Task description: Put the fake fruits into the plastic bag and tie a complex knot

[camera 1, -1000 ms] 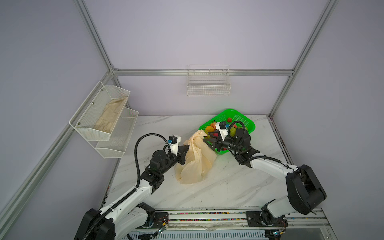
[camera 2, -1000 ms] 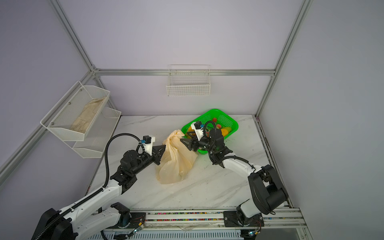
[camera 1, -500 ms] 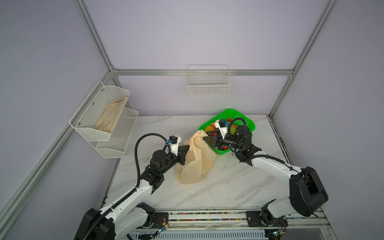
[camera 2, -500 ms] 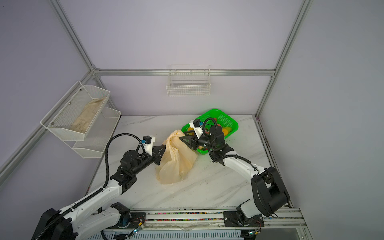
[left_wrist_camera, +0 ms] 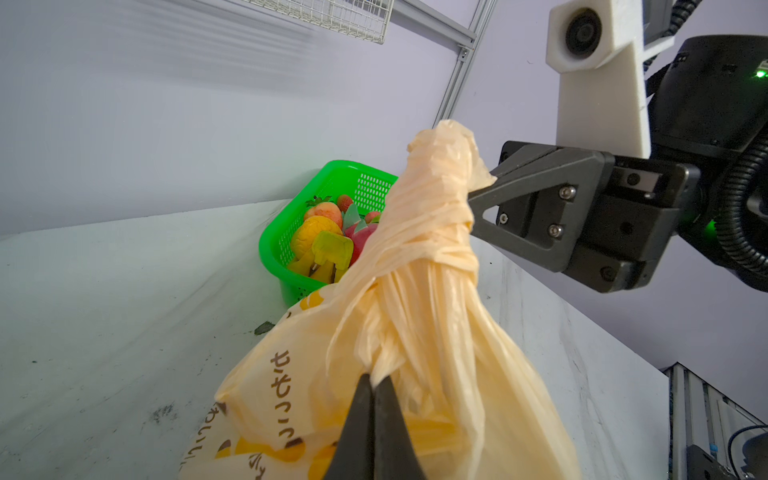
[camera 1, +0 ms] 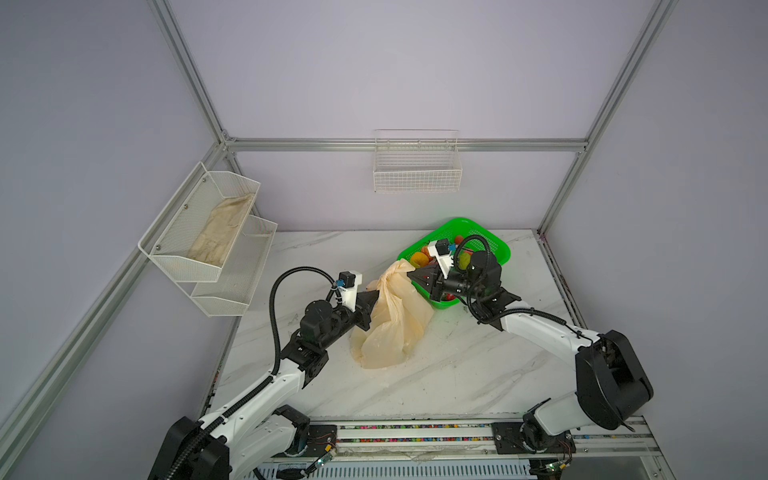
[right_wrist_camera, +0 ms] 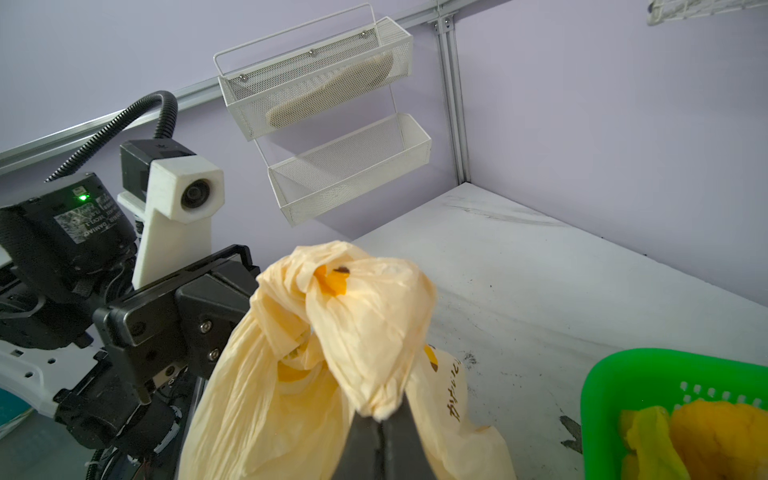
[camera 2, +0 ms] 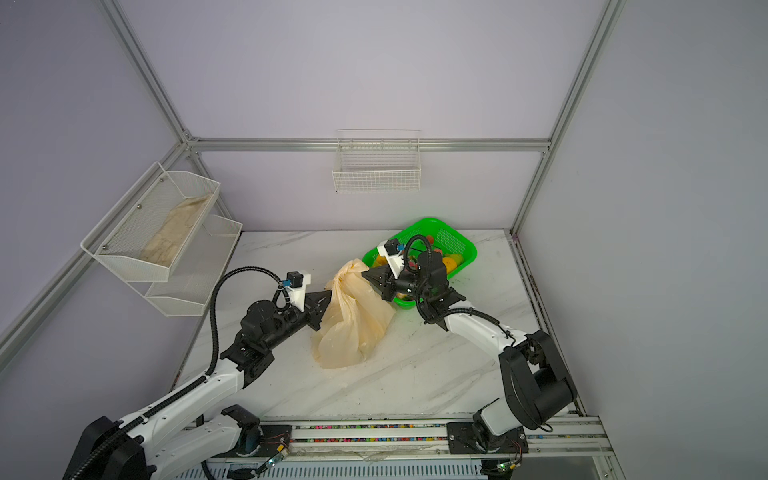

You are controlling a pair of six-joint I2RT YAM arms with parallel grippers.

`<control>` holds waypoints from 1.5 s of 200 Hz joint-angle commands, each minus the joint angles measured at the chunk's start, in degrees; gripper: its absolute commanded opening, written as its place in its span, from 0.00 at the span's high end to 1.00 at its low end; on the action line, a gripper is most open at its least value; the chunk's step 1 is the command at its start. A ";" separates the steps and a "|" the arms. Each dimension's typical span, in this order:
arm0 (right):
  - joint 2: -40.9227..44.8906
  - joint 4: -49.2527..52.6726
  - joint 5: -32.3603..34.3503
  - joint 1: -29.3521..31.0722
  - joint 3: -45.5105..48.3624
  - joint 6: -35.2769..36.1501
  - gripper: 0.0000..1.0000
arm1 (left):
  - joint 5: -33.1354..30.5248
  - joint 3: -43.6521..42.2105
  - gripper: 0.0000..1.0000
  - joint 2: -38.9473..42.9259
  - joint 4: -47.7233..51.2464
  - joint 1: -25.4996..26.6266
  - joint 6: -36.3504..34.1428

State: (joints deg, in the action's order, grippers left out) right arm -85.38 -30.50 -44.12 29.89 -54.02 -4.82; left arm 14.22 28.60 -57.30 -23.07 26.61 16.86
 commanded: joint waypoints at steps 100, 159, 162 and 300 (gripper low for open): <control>4.47 7.90 -1.04 0.09 -2.55 4.24 0.49 | 0.11 1.19 1.00 1.25 -2.88 -0.51 -1.04; 0.12 3.72 -1.78 0.09 -6.36 -0.85 0.51 | 0.31 1.21 1.00 1.05 -2.95 -0.51 -1.13; 0.01 3.70 -1.87 0.09 -6.50 -0.82 0.51 | 0.36 1.21 1.00 1.05 -2.95 -0.51 -1.13; 4.60 11.83 7.24 -0.25 -2.49 1.54 1.00 | -6.67 0.54 1.00 6.22 3.02 -2.70 0.44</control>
State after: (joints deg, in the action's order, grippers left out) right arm -83.11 -22.33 -41.19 29.89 -57.34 -5.17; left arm 9.67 28.60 -52.88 -20.36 25.87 16.93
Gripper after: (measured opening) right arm 0.052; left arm 0.047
